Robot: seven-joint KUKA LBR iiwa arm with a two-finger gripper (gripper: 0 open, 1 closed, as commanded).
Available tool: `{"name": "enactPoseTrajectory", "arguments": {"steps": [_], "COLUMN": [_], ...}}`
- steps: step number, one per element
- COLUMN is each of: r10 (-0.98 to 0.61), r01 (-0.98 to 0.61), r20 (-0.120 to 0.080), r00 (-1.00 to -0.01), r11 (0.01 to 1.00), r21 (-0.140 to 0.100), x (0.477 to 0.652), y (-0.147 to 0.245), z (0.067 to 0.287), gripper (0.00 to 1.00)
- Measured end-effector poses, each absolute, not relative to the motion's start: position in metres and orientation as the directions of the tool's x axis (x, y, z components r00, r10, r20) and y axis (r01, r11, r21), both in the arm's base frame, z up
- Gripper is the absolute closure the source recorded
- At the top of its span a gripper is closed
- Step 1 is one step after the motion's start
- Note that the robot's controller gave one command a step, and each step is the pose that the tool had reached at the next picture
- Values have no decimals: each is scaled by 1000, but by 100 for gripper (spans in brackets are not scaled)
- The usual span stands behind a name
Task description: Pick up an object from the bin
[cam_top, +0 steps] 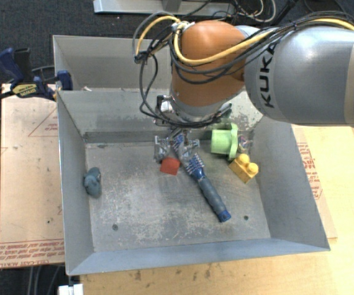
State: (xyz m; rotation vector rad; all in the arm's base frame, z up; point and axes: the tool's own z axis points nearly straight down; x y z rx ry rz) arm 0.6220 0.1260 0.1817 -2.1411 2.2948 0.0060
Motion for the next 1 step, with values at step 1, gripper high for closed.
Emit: {"name": "enactPoseTrajectory", "arguments": {"steps": [1], "r10": [-1000], "r01": [-1000], "r20": [-4], "r00": [-17], "r11": [17], "r21": [5], "x": [588], "y": [158], "z": [152], "gripper": [100]}}
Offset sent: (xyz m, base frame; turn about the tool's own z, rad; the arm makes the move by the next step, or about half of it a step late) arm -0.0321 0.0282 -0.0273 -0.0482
